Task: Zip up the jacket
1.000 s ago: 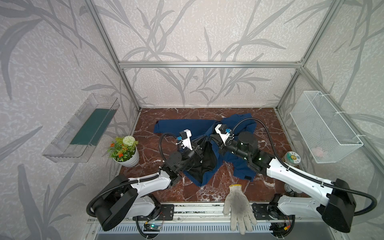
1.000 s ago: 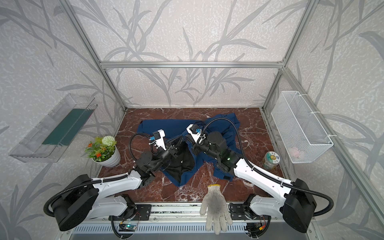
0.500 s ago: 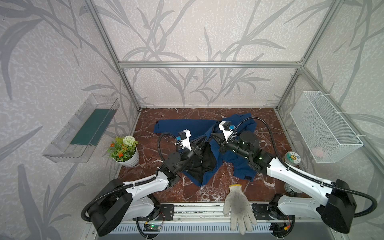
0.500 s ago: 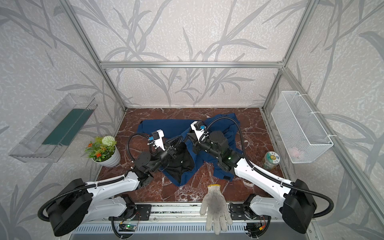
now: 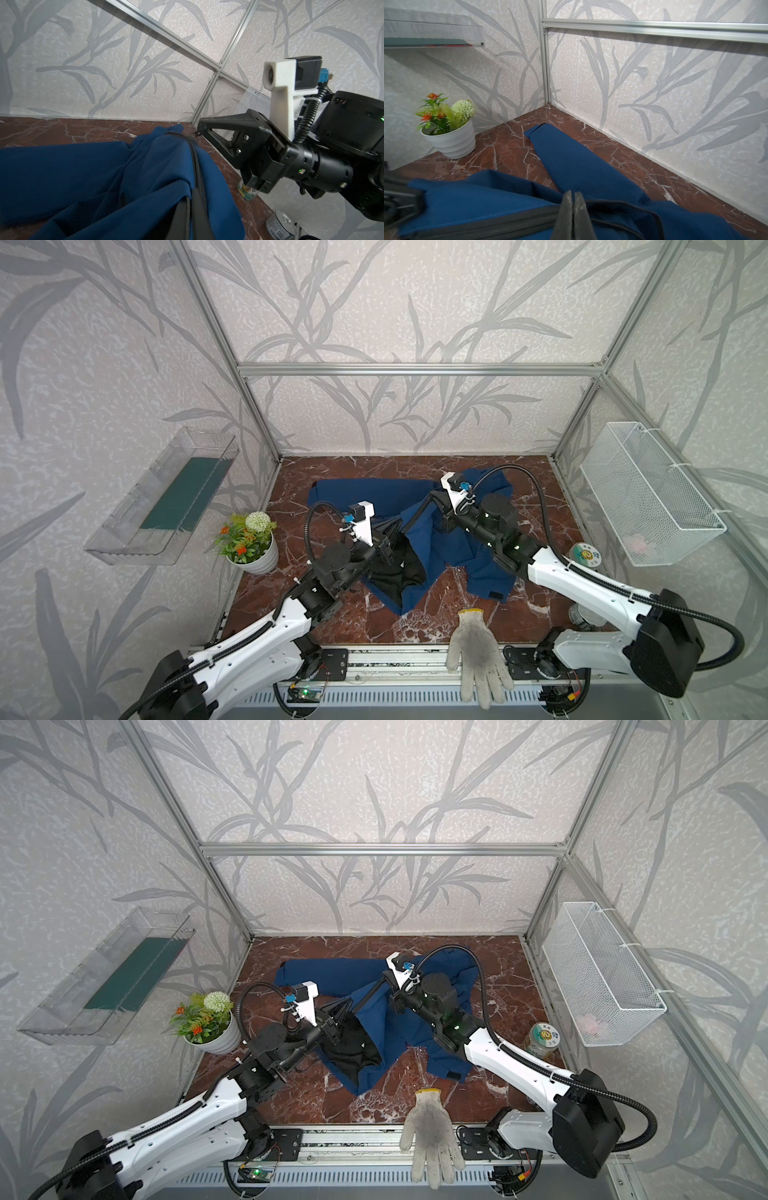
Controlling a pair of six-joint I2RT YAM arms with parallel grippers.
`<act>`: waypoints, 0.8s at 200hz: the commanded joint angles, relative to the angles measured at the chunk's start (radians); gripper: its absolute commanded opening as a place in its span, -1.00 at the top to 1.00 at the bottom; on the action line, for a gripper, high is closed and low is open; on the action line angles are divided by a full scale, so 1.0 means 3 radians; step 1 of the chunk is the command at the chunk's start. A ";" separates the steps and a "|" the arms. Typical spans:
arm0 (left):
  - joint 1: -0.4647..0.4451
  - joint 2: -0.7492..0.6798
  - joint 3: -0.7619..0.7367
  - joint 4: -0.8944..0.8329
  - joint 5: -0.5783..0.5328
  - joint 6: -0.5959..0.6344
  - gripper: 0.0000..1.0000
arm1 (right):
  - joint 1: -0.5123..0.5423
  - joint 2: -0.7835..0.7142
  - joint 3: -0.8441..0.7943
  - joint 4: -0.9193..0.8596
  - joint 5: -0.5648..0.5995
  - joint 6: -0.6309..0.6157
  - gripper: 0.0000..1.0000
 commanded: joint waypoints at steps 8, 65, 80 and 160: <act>0.0154 -0.0321 0.0295 -0.1044 -0.0165 0.0377 1.00 | -0.0362 0.0085 0.0305 0.0195 0.0211 -0.0086 1.00; 0.0801 -0.0445 0.0643 -0.1535 0.0071 0.0594 1.00 | -0.1003 0.0405 0.0763 0.0095 -0.0055 -0.0074 1.00; 0.0914 -0.0448 0.0742 -0.1675 0.0030 0.0704 1.00 | -0.1157 0.0510 0.0960 0.0017 -0.0106 -0.0101 1.00; 0.1712 -0.0211 0.1110 -0.1827 0.0208 0.1092 1.00 | -0.1702 0.1070 0.2047 -0.0356 -0.0372 0.0062 1.00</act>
